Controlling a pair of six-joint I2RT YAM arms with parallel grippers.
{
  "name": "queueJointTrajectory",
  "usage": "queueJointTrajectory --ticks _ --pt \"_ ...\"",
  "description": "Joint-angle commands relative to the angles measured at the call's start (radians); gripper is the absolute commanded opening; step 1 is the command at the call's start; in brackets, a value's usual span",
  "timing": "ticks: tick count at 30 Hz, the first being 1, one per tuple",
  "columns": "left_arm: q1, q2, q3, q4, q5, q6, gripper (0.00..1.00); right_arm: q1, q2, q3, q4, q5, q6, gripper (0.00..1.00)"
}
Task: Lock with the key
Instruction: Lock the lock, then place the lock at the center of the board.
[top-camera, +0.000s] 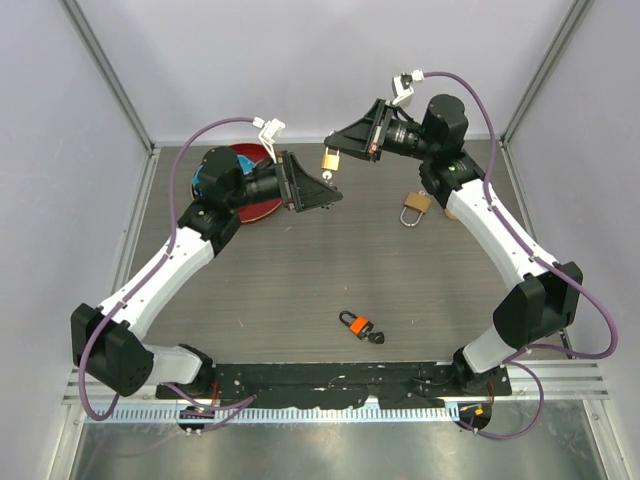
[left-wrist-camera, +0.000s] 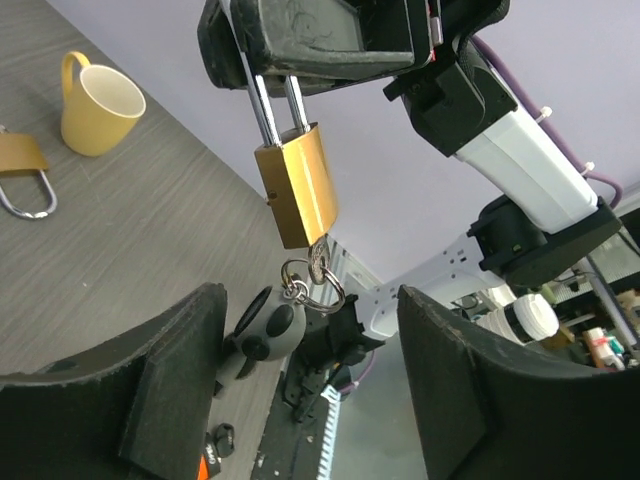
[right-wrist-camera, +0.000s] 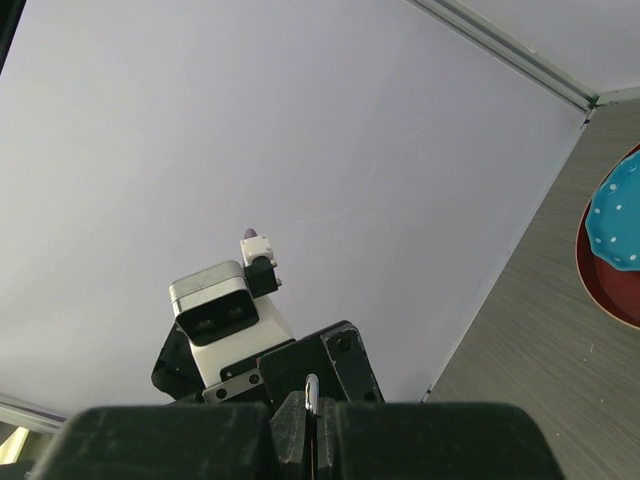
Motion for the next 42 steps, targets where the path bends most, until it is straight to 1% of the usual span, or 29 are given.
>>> queueJointTrajectory --ticks 1,2,5,6,7,8,10,11,13,14,18,22,27,29,30,31,33,34,38,41,42 --pt "-0.004 -0.007 0.009 0.027 0.026 0.001 0.66 0.004 -0.060 0.006 0.046 0.016 0.014 0.02" --pt "-0.005 -0.010 0.005 0.029 0.025 0.000 0.63 0.004 -0.060 0.003 0.046 0.018 0.011 0.02" --pt "-0.004 -0.019 -0.024 0.044 0.016 -0.007 0.49 0.005 -0.060 -0.005 0.047 0.015 0.011 0.02" --pt "-0.005 -0.020 -0.031 0.047 0.019 -0.013 0.35 0.004 -0.066 -0.011 0.049 0.016 0.011 0.02" --pt "-0.004 -0.017 -0.029 0.044 0.022 -0.016 0.29 0.002 -0.068 -0.014 0.049 0.019 0.010 0.02" --pt "-0.005 -0.019 -0.028 0.038 0.028 -0.019 0.19 0.002 -0.069 -0.017 0.049 0.022 0.006 0.02" --pt "-0.005 -0.019 -0.029 0.026 0.031 -0.020 0.17 -0.001 -0.063 -0.025 0.057 0.024 0.008 0.02" --pt "-0.005 -0.022 -0.032 0.026 0.031 -0.022 0.10 -0.001 -0.062 -0.024 0.058 0.022 0.009 0.02" --pt "-0.005 -0.022 -0.043 0.021 0.032 -0.030 0.08 -0.005 -0.054 -0.020 0.063 0.019 0.013 0.02" --pt "-0.005 -0.023 -0.046 0.020 0.031 -0.034 0.05 -0.005 -0.049 -0.019 0.063 0.019 0.013 0.02" --pt "-0.005 -0.040 -0.089 0.017 0.036 -0.057 0.00 -0.016 -0.025 -0.004 0.072 0.018 0.011 0.02" --pt "-0.012 -0.066 -0.163 0.049 0.029 -0.103 0.00 -0.028 0.007 0.009 0.070 0.010 0.011 0.02" --pt "-0.027 -0.115 -0.265 0.047 0.016 -0.134 0.00 -0.045 0.053 0.013 0.078 0.006 0.008 0.02" --pt "-0.027 -0.140 -0.300 0.041 0.003 -0.135 0.00 -0.047 0.064 0.012 0.045 0.007 -0.038 0.02" --pt "-0.027 -0.146 -0.304 0.028 -0.006 -0.119 0.00 -0.045 0.070 -0.002 0.028 0.010 -0.058 0.02" --pt "-0.025 -0.151 -0.304 -0.032 -0.020 -0.103 0.00 -0.044 0.073 -0.016 0.021 0.015 -0.076 0.02" --pt "-0.027 -0.158 -0.296 -0.097 -0.064 -0.067 0.00 -0.036 0.084 -0.063 -0.026 0.024 -0.148 0.02" --pt "-0.025 -0.160 -0.293 -0.167 -0.091 -0.035 0.00 -0.026 0.087 -0.080 -0.038 0.029 -0.177 0.02" --pt "-0.007 -0.154 -0.316 -0.238 -0.177 -0.023 0.00 0.014 0.102 -0.187 -0.094 0.068 -0.288 0.02" --pt "0.014 -0.146 -0.342 -0.292 -0.259 -0.019 0.00 0.066 0.141 -0.278 -0.054 0.093 -0.311 0.02" --pt "0.021 -0.139 -0.351 -0.302 -0.306 -0.022 0.00 0.080 0.157 -0.310 -0.048 0.096 -0.319 0.02"
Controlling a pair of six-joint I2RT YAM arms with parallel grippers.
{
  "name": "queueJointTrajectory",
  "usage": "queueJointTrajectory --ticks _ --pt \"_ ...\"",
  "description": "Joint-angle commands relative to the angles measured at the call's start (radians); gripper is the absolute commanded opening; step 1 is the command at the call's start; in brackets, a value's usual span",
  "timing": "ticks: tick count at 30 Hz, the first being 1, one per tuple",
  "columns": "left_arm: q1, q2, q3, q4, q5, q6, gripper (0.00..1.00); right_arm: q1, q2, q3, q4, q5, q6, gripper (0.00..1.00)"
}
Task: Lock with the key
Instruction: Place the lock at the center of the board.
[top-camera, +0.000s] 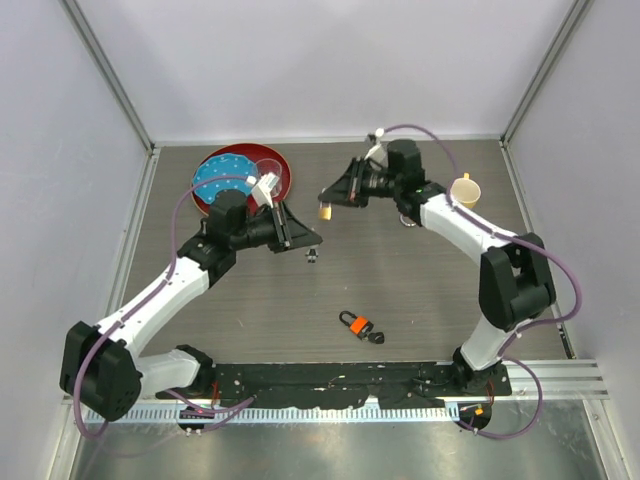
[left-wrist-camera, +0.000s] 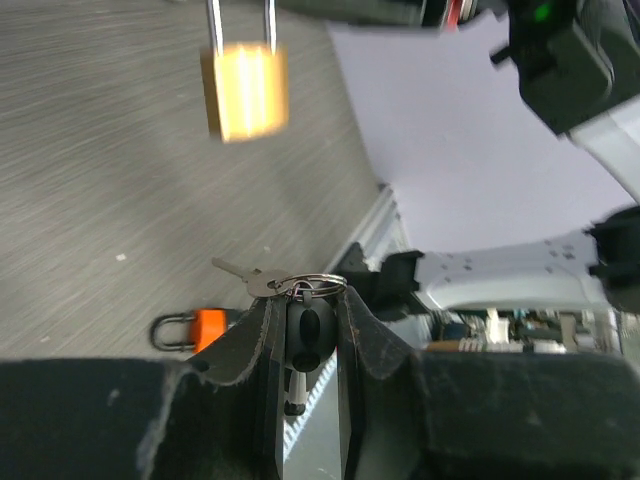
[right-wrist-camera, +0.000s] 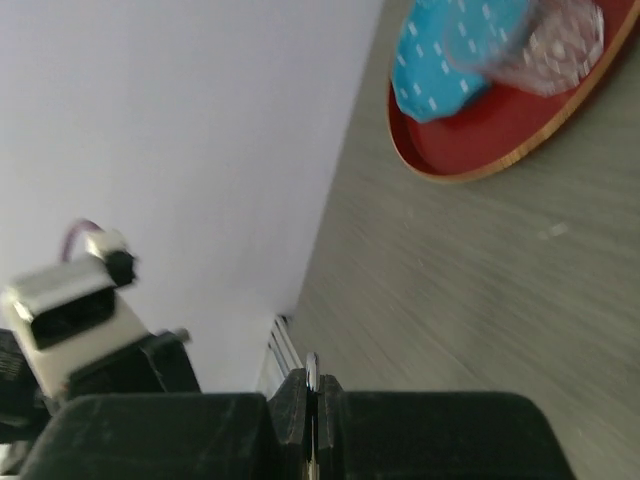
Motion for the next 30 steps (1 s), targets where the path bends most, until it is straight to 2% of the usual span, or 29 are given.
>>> queueJointTrajectory --ticks 1,6,11,16,22,30 --pt "0.036 0.004 -0.043 -0.114 -0.171 0.024 0.00 0.080 0.066 -0.098 0.039 0.040 -0.102 0.02" --pt "0.064 0.044 -0.071 -0.117 -0.226 -0.001 0.00 0.183 0.202 -0.167 0.148 0.062 -0.076 0.02" --pt "0.068 0.093 -0.054 -0.179 -0.309 0.005 0.00 0.240 0.308 -0.149 0.177 0.071 -0.068 0.02" --pt "0.074 0.165 -0.069 -0.197 -0.312 0.021 0.00 0.255 0.367 -0.126 0.140 0.150 -0.084 0.03" --pt "0.074 0.212 -0.081 -0.187 -0.304 0.039 0.00 0.254 0.378 -0.124 0.061 0.211 -0.116 0.11" --pt "0.074 0.262 -0.080 -0.211 -0.304 0.084 0.00 0.255 0.367 -0.098 -0.127 0.344 -0.167 0.38"
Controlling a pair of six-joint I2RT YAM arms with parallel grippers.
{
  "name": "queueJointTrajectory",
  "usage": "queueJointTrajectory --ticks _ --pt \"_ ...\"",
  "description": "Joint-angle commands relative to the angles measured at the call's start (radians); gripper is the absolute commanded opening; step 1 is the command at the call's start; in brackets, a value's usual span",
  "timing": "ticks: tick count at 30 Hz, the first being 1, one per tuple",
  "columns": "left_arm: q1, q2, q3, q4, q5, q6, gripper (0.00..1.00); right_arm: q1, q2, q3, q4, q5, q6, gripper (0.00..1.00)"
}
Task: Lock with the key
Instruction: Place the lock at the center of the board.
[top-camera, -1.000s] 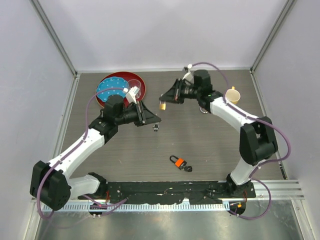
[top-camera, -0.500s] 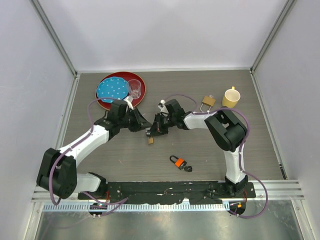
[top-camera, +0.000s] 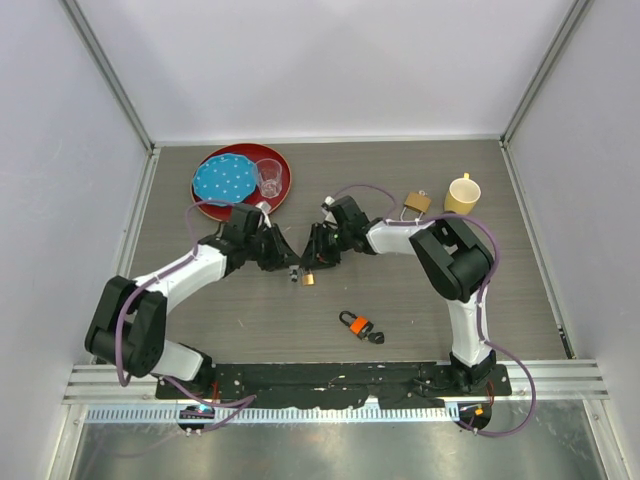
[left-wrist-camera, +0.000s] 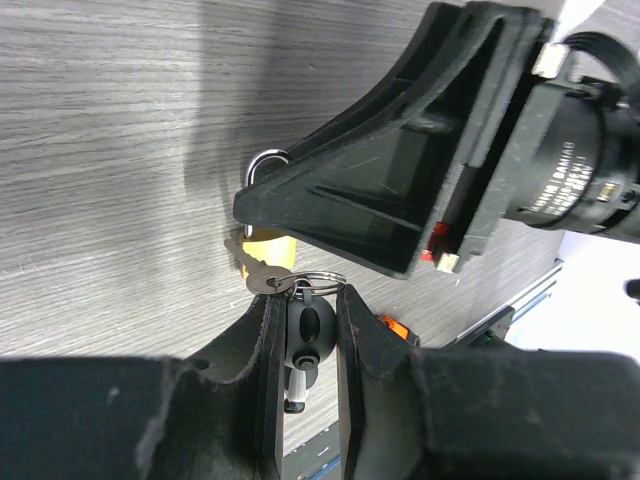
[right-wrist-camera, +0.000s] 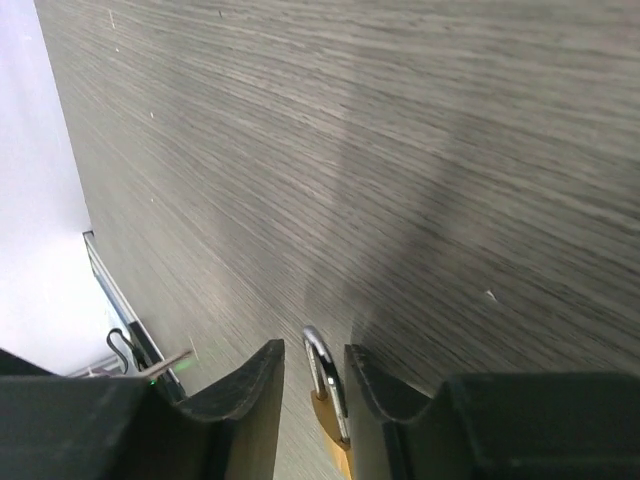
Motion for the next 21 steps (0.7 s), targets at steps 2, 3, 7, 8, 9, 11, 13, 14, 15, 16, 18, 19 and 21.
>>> queueJointTrajectory --ticks 2,3,7,8,9,11,13,14,15,16,18,19,21 --pt "0.003 0.035 -0.002 -0.004 -0.010 0.049 0.00 0.001 -0.023 0.035 -0.115 0.115 -0.056 0.41" --pt "0.003 0.036 -0.006 0.002 -0.012 0.049 0.00 -0.001 -0.025 0.038 -0.124 0.130 -0.057 0.43" --pt "0.003 0.056 -0.016 0.014 -0.032 0.050 0.00 -0.001 -0.042 0.050 -0.172 0.162 -0.068 0.47" --pt "0.003 0.059 -0.019 0.017 -0.039 0.049 0.00 -0.002 -0.043 0.053 -0.178 0.167 -0.071 0.48" --pt "0.005 0.067 -0.021 0.031 -0.042 0.047 0.00 -0.002 -0.043 0.058 -0.189 0.173 -0.076 0.48" --pt "0.003 0.091 -0.029 0.063 -0.039 0.047 0.00 -0.002 -0.042 0.064 -0.213 0.179 -0.079 0.48" --pt "0.003 0.113 -0.027 0.081 -0.035 0.046 0.00 -0.004 -0.046 0.066 -0.230 0.181 -0.085 0.48" --pt "0.005 0.136 -0.024 0.092 -0.032 0.047 0.00 -0.005 -0.050 0.067 -0.238 0.191 -0.087 0.48" --pt "0.003 0.148 -0.022 0.097 -0.029 0.049 0.00 -0.005 -0.054 0.066 -0.244 0.192 -0.088 0.49" --pt "0.003 0.162 -0.013 0.100 -0.029 0.055 0.00 -0.007 -0.057 0.066 -0.252 0.192 -0.093 0.49" --pt "0.005 0.197 -0.001 0.103 -0.027 0.060 0.00 -0.007 -0.059 0.065 -0.267 0.192 -0.097 0.49" --pt "0.003 0.205 0.008 0.105 -0.029 0.061 0.00 -0.007 -0.063 0.066 -0.276 0.192 -0.103 0.49" --pt "0.003 0.229 0.017 0.106 -0.029 0.069 0.00 -0.008 -0.071 0.061 -0.287 0.195 -0.108 0.49"
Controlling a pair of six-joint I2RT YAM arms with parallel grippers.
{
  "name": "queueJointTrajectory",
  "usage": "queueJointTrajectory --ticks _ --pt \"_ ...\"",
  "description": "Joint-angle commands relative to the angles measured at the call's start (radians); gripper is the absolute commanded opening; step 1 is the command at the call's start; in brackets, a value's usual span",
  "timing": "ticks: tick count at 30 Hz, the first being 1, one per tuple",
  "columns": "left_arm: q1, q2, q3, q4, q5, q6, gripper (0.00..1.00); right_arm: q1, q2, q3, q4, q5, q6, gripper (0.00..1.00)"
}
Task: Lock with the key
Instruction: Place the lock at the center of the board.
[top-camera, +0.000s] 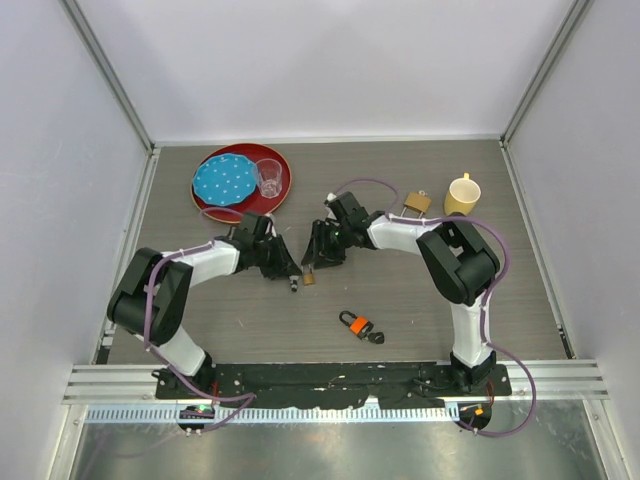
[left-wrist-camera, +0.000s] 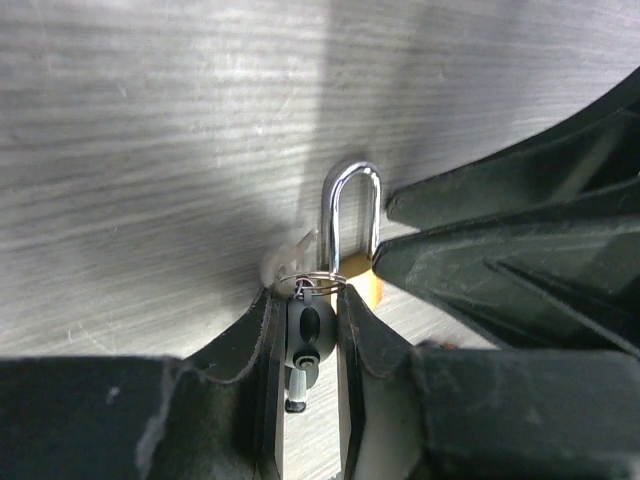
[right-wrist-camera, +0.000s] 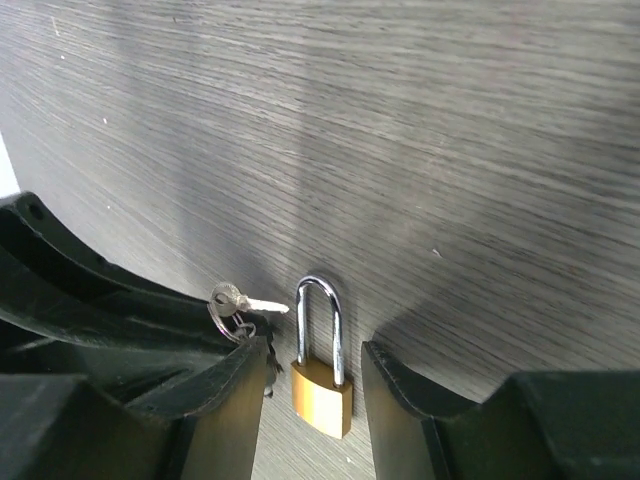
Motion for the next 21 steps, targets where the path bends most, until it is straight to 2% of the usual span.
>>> queueJointTrajectory --ticks 1,9,13,16,21 --pt "0.003 0.039 0.046 0.047 -0.014 0.043 0.05 -0.008 -0.035 -0.001 -0.108 0.077 -0.054 0.50" --pt "0.003 0.053 0.095 -0.001 -0.047 0.062 0.31 -0.012 -0.072 -0.019 -0.152 0.002 -0.081 0.50" --pt "0.003 0.051 0.150 -0.099 -0.078 0.101 0.56 -0.014 -0.091 -0.014 -0.189 0.003 -0.095 0.50" --pt "0.004 0.031 0.192 -0.168 -0.095 0.124 0.65 -0.016 -0.113 0.006 -0.218 0.010 -0.107 0.51" --pt "0.003 -0.063 0.230 -0.257 -0.106 0.127 0.70 -0.037 -0.153 0.052 -0.272 0.020 -0.126 0.52"
